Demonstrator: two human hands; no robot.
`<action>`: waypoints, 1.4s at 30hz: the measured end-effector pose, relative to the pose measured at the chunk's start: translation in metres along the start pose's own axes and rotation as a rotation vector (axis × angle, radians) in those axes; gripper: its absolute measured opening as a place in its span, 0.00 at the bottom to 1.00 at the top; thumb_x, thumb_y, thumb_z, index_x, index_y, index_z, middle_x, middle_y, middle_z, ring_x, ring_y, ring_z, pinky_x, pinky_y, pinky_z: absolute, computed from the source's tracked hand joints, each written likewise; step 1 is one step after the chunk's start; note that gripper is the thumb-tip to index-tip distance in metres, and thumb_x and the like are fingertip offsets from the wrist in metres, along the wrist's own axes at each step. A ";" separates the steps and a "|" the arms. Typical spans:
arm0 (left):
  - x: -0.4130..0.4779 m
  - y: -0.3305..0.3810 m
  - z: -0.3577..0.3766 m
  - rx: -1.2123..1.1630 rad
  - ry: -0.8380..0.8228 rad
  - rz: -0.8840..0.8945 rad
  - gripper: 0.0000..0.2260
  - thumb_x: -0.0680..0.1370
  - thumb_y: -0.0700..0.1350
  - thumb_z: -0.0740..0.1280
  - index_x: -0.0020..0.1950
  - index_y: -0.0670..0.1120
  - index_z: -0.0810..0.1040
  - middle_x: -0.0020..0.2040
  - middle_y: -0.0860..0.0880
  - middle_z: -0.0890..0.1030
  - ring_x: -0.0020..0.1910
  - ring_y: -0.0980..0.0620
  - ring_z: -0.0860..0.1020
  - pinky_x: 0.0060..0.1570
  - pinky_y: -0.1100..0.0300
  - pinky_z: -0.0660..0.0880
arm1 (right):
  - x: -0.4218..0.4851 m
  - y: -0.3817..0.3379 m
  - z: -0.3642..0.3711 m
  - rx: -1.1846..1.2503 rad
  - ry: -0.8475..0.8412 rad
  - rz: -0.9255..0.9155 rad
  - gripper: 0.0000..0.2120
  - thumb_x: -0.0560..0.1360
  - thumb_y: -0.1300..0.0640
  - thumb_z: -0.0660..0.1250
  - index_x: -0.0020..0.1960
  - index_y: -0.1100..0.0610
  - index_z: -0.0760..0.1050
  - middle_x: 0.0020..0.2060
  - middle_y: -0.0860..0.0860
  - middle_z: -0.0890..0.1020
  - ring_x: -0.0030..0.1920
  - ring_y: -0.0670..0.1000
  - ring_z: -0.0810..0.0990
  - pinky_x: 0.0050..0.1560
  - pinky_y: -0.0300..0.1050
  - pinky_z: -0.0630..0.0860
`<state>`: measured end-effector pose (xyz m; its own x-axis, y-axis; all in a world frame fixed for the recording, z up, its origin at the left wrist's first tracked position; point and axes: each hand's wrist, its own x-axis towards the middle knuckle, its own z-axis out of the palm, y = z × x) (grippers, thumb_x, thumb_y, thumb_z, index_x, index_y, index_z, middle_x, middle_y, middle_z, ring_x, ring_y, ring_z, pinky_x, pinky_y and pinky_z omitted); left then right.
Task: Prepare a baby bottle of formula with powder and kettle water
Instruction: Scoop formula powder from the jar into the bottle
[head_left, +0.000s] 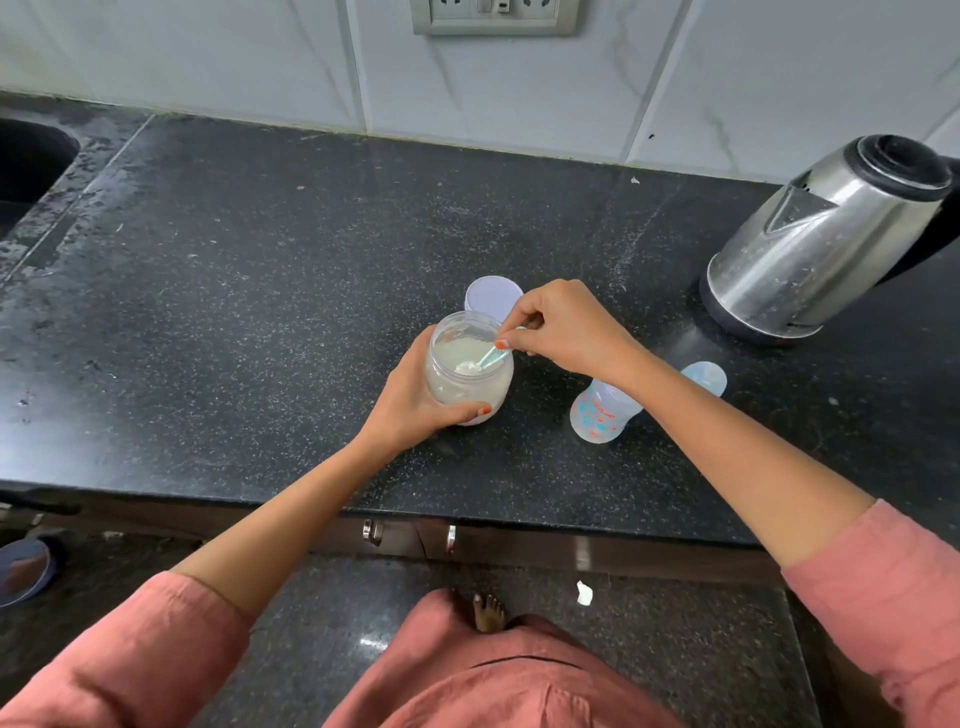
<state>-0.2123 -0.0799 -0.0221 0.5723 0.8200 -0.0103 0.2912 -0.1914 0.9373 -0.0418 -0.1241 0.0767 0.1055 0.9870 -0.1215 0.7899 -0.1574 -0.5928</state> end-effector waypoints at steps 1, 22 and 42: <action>0.000 0.000 0.000 0.001 -0.003 -0.001 0.37 0.60 0.50 0.76 0.63 0.61 0.63 0.57 0.68 0.71 0.56 0.75 0.68 0.50 0.81 0.63 | -0.001 0.000 0.000 0.005 0.002 -0.001 0.07 0.71 0.59 0.70 0.46 0.60 0.82 0.40 0.53 0.83 0.31 0.42 0.73 0.33 0.23 0.67; -0.003 0.007 -0.001 -0.011 -0.014 -0.027 0.33 0.57 0.57 0.74 0.56 0.71 0.62 0.56 0.68 0.72 0.56 0.73 0.70 0.53 0.72 0.66 | 0.008 -0.011 0.004 0.021 -0.158 -0.025 0.05 0.71 0.61 0.70 0.45 0.62 0.82 0.29 0.49 0.79 0.25 0.37 0.73 0.32 0.28 0.69; 0.000 0.001 -0.001 -0.012 -0.016 -0.009 0.34 0.57 0.53 0.75 0.57 0.68 0.63 0.56 0.67 0.73 0.55 0.73 0.70 0.50 0.79 0.66 | 0.018 -0.013 -0.001 0.126 -0.234 0.035 0.05 0.71 0.60 0.71 0.43 0.63 0.81 0.28 0.48 0.78 0.24 0.37 0.75 0.36 0.30 0.73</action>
<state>-0.2123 -0.0794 -0.0208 0.5822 0.8127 -0.0239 0.2870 -0.1779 0.9413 -0.0496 -0.1046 0.0832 -0.0228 0.9487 -0.3153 0.7053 -0.2083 -0.6776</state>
